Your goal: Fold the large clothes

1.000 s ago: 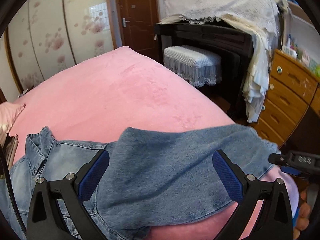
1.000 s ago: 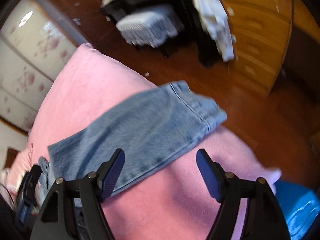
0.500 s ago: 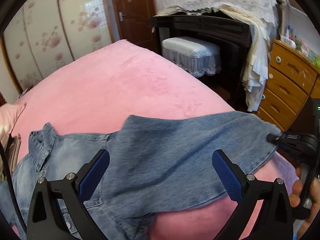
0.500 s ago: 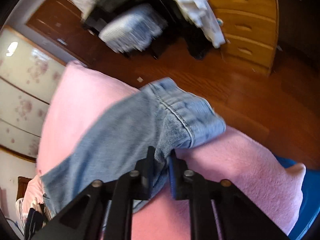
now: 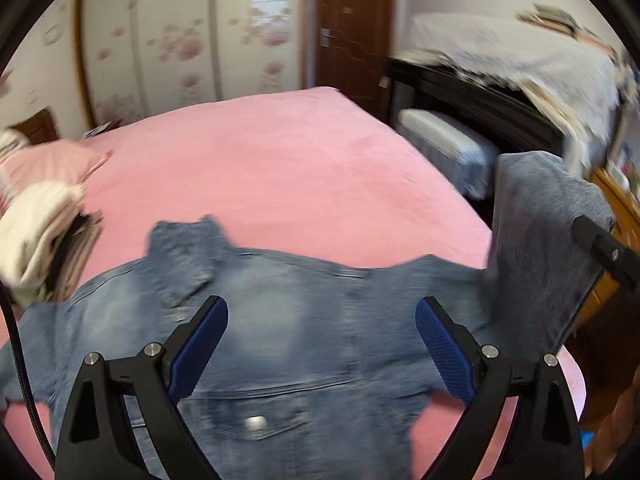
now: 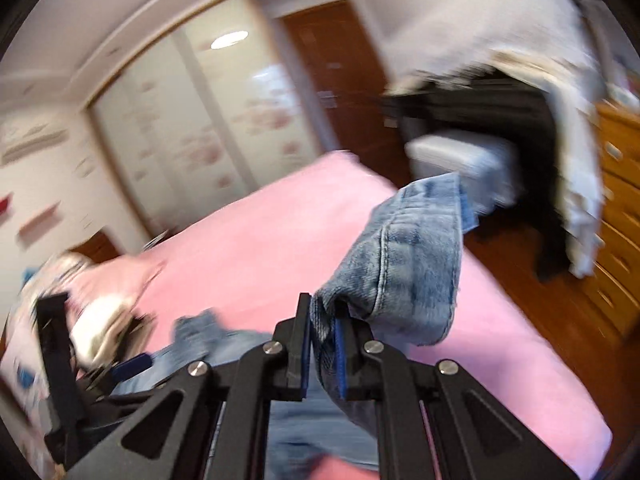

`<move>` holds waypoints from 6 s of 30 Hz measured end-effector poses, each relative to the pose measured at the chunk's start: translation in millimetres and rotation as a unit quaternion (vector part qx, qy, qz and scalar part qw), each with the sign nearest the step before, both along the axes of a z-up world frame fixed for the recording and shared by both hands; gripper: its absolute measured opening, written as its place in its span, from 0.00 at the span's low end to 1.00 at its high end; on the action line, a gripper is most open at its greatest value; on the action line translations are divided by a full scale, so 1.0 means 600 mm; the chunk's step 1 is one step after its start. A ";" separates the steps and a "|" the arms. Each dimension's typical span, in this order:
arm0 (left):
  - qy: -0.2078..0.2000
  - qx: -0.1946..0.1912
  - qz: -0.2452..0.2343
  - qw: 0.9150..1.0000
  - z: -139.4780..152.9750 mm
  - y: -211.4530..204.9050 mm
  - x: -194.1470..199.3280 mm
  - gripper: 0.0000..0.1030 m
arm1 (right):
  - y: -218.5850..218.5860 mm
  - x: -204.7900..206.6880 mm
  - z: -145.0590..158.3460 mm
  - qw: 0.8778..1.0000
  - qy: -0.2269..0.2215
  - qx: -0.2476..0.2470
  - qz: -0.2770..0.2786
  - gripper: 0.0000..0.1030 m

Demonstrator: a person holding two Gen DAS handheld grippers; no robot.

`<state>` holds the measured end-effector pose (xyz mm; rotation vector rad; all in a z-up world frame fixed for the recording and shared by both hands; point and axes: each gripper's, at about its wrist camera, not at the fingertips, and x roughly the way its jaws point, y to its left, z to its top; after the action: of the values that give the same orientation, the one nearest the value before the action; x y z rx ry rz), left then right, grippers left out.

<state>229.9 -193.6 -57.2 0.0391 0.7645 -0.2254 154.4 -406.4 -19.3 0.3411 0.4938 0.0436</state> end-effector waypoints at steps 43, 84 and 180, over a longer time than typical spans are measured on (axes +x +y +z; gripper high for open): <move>0.128 -0.104 0.159 0.974 -0.192 0.437 -0.005 0.92 | 0.538 0.120 -0.315 0.924 0.226 -0.260 0.168 0.24; 0.128 -0.176 0.089 0.972 -0.164 0.403 -0.021 0.92 | 0.318 -0.021 -0.132 0.984 0.113 -0.125 0.060 0.42; 0.112 -0.012 0.120 0.986 -0.201 0.398 0.125 0.88 | 0.160 0.216 -0.286 0.957 0.278 -0.080 -0.009 0.19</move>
<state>305.0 45.1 -177.9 -0.1024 0.9823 -0.0080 283.8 -310.3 -190.7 0.1953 1.0461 -0.1136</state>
